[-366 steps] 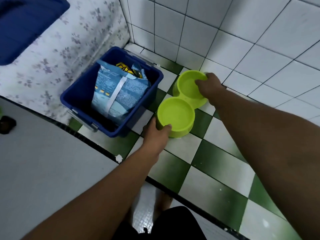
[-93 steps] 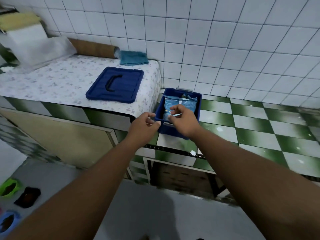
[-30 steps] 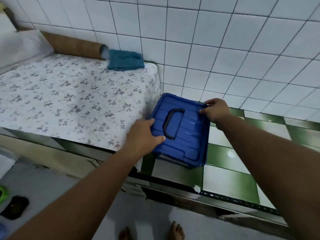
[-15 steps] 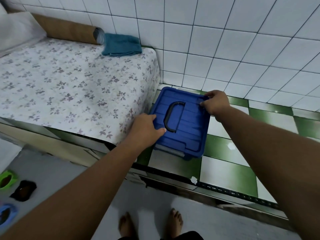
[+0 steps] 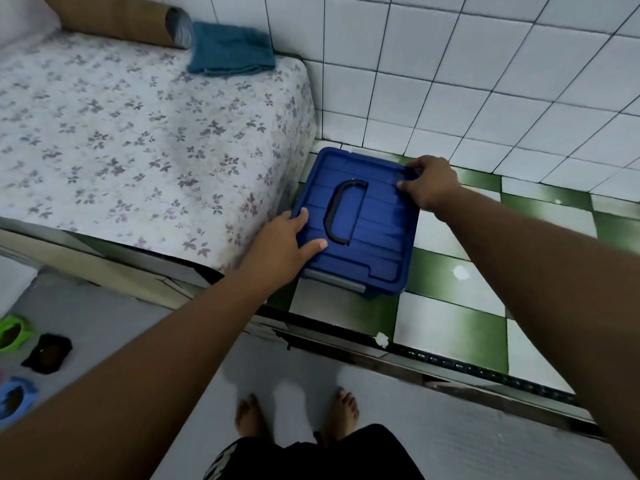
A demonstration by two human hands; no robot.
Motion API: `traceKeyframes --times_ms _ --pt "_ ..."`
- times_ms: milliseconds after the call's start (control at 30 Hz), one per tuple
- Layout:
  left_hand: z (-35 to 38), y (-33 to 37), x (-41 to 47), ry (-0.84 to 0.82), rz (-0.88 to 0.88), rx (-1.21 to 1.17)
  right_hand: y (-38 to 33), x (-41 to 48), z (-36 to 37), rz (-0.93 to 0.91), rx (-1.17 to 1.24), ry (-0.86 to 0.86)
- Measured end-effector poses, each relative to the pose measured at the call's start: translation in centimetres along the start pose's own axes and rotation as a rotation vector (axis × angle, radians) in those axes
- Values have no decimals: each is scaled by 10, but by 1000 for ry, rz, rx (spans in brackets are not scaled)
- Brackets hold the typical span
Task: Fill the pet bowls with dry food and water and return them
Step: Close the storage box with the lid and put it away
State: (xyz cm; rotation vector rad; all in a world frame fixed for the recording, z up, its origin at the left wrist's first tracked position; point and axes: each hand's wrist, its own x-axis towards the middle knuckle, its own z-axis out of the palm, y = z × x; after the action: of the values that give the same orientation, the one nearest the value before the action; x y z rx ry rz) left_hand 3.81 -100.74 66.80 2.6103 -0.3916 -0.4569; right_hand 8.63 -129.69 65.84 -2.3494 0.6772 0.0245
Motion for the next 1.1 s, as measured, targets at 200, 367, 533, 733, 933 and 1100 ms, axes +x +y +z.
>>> traceKeyframes --times_ms 200,367,533,733,933,1100 --pt "5 -15 0 270 359 172 -21 -1 -5 -49 -114 -56" --pt "-2 -26 -6 183 447 139 -44 3 -4 -32 -137 -162" --pt "-17 -38 -15 -165 460 444 -45 5 -6 8 -145 -238" --pt "19 -33 -16 116 471 448 -42 2 -10 21 -58 -248" --pt "25 -40 -10 260 571 453 -38 3 -8 1 -8 -218" --pt "25 -48 -15 385 670 445 -38 2 -5 12 95 -210"
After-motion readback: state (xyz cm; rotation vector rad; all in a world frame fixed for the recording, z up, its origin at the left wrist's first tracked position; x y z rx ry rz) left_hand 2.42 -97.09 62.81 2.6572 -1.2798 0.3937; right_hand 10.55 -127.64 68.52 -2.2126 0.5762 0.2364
